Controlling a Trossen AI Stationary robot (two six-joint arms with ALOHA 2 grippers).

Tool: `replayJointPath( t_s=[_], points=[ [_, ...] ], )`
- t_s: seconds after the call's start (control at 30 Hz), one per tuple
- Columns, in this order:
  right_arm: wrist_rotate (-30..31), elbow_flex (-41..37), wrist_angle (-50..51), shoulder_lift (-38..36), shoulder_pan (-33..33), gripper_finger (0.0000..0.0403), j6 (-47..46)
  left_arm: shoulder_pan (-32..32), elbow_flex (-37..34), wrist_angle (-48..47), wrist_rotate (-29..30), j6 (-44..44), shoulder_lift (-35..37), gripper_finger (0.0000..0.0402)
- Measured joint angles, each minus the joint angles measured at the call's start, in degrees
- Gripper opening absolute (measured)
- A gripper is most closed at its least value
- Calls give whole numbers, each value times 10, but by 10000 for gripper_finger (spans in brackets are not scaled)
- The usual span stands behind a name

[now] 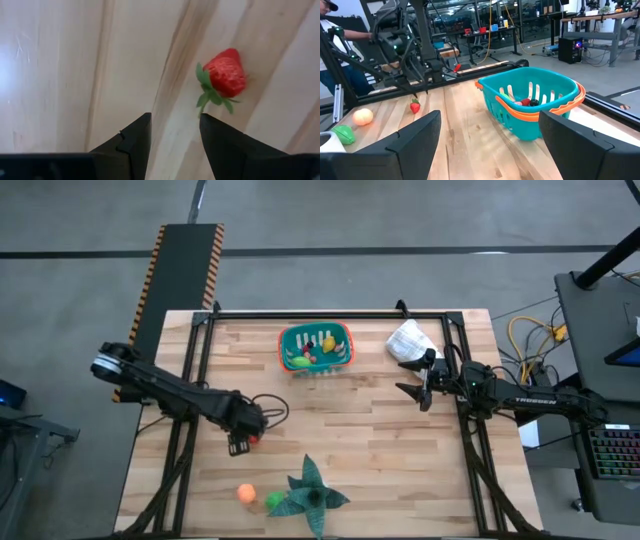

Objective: Pick and placing Produce into tupperware
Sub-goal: Put the strawberry toy into the bin

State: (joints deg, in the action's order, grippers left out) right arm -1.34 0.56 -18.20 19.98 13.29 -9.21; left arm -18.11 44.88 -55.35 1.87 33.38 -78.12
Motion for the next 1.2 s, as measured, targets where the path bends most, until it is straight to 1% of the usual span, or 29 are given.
replayJointPath(
  t_s=[0.17,0.4,0.73,0.93,1.2],
  points=[
    [0,0,4,0,0,327,2,-2,0,-1,0,9,-24,153],
    [0,0,9,0,0,327,2,-3,0,-2,-12,9,-36,153],
    [0,0,9,0,0,327,2,-12,0,-13,-38,11,-18,153],
    [0,0,9,0,0,327,2,-17,1,-5,-50,38,-14,153],
    [0,0,9,0,0,327,2,-17,0,41,-45,38,-14,153]
  ],
)
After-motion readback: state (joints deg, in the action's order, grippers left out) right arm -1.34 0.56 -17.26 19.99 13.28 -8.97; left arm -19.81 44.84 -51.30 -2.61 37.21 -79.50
